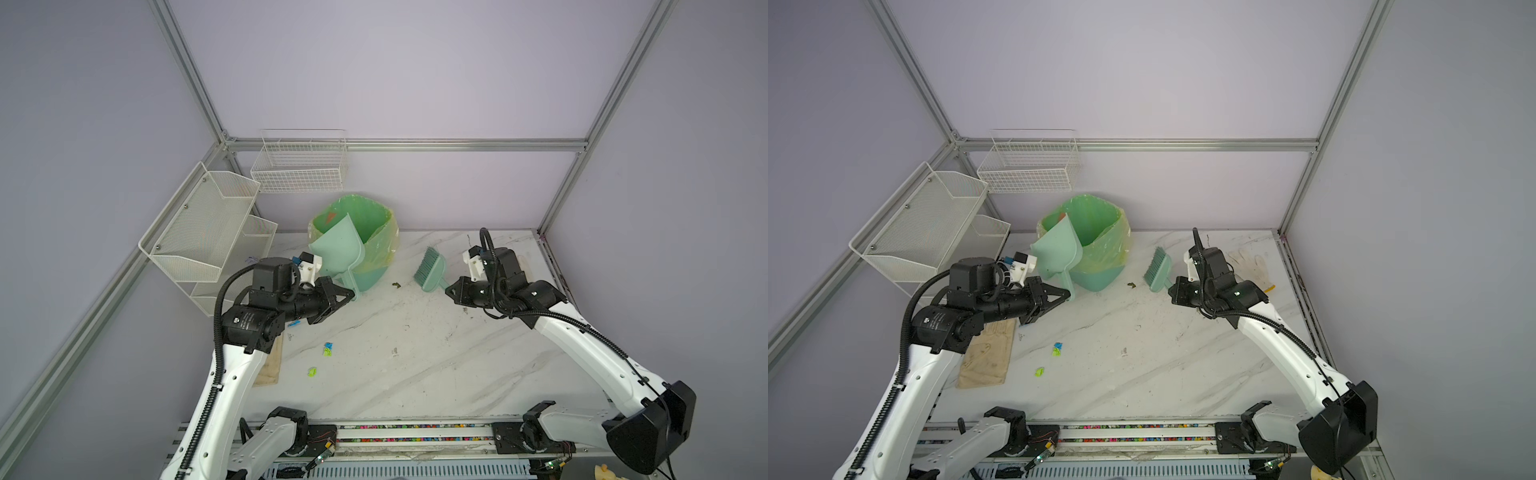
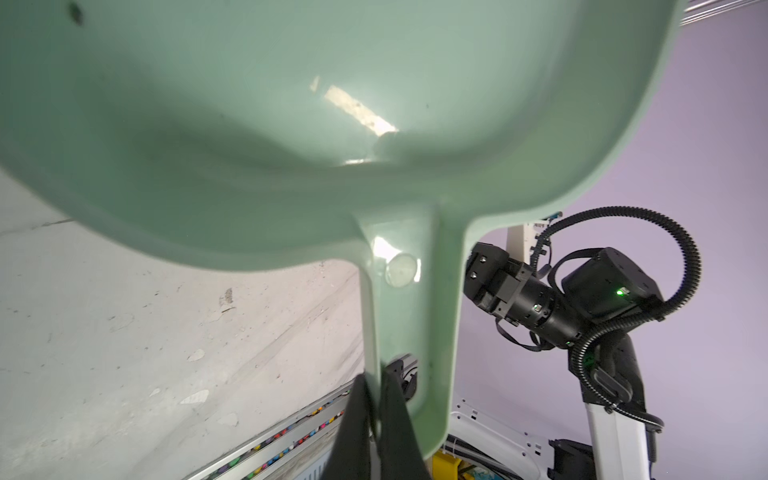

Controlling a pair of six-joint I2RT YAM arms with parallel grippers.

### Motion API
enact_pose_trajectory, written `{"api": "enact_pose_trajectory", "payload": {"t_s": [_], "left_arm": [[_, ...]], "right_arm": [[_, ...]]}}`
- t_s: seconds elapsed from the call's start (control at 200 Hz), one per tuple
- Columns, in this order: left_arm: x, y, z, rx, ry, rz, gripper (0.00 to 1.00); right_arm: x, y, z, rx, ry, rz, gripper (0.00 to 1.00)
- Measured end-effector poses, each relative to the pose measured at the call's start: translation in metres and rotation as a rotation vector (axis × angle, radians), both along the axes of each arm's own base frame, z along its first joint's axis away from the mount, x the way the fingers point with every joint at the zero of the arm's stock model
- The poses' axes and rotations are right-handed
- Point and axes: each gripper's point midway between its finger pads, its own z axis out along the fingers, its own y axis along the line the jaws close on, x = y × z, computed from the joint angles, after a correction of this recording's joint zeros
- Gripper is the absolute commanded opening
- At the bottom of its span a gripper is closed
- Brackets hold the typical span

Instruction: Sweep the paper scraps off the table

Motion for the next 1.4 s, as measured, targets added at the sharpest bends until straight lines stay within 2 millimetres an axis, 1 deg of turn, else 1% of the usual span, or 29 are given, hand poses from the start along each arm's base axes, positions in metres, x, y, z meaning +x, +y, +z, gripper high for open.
{"api": "enact_pose_trajectory", "payload": {"t_s": [0.06,0.115,0.21,0.31,0.41,0.48,0.535,0.61,0.78,0.84,0.97,1.05,1.12,1.245,1.335,1.4], "left_arm": [[-0.005,0.006,-0.008,0.044,0.017,0.017,0.0],[-0.008,0.012,-0.017,0.084,0.04,0.031,0.0],[-0.011,0.019,-0.031,0.135,0.082,0.048,0.0],[-0.013,0.026,-0.046,0.183,0.117,0.067,0.0],[-0.013,0.033,-0.057,0.235,0.144,0.084,0.0],[-0.008,0.038,-0.065,0.268,0.166,0.1,0.0],[-0.003,0.04,-0.072,0.291,0.184,0.104,0.0],[0.004,0.041,-0.081,0.309,0.214,0.104,0.0],[0.022,0.047,-0.096,0.327,0.256,0.126,0.0],[0.028,0.05,-0.1,0.328,0.268,0.138,0.0],[0.036,0.056,-0.11,0.337,0.302,0.149,0.0],[0.04,0.06,-0.115,0.346,0.313,0.157,0.0],[0.041,0.064,-0.117,0.361,0.314,0.166,0.0],[0.041,0.066,-0.117,0.373,0.309,0.163,0.0],[0.039,0.066,-0.116,0.374,0.31,0.16,0.0],[0.037,0.066,-0.113,0.374,0.301,0.162,0.0]], "right_arm": [[-0.01,0.007,-0.001,0.021,0.003,0.02,0.0],[-0.023,0.019,-0.005,0.036,0.015,0.054,0.0],[-0.048,0.045,-0.019,0.055,0.053,0.126,0.0],[-0.07,0.066,-0.037,0.074,0.1,0.185,0.0],[-0.084,0.083,-0.048,0.091,0.137,0.222,0.0],[-0.09,0.097,-0.05,0.111,0.148,0.249,0.0],[-0.092,0.109,-0.052,0.128,0.157,0.271,0.0],[-0.095,0.125,-0.06,0.138,0.184,0.301,0.0],[-0.093,0.167,-0.079,0.145,0.232,0.363,0.0],[-0.091,0.181,-0.081,0.158,0.238,0.382,0.0],[-0.084,0.21,-0.077,0.208,0.235,0.426,0.0],[-0.079,0.227,-0.076,0.237,0.237,0.441,0.0],[-0.078,0.241,-0.079,0.25,0.242,0.458,0.0],[-0.088,0.268,-0.09,0.262,0.271,0.502,0.0],[-0.095,0.281,-0.1,0.268,0.3,0.526,0.0],[-0.095,0.29,-0.106,0.268,0.314,0.535,0.0]]}}
